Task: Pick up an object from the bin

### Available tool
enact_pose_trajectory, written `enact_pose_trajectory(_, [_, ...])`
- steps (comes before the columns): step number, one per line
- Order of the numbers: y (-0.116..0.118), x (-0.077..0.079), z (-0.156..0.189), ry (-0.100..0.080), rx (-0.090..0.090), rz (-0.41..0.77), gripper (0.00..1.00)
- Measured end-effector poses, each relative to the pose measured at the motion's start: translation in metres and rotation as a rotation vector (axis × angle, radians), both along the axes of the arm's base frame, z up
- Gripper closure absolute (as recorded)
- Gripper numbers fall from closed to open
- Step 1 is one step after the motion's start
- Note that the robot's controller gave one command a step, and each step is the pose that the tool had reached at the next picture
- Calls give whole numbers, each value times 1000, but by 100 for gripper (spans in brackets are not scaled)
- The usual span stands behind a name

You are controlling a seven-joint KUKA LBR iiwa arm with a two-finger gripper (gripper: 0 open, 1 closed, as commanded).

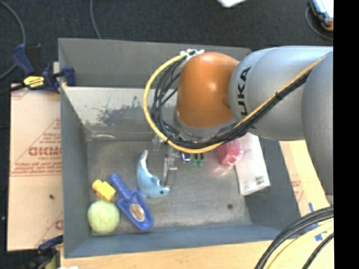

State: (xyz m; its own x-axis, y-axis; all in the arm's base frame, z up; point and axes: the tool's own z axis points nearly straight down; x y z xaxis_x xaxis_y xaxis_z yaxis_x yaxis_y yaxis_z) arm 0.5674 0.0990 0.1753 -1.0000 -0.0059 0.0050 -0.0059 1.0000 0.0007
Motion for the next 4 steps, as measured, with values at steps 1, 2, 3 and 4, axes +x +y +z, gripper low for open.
enact_pose_trajectory(1, [-1, 2, 5, -8, 1, -3, 0])
enact_pose_trajectory(2, [-2, 14, -64, -8, 0, 129, 0])
enact_pose_trajectory(3, [-6, 11, -95, -11, 2, 156, 0])
enact_pose_trajectory(4, [-14, 24, -99, -13, 1, 230, 0])
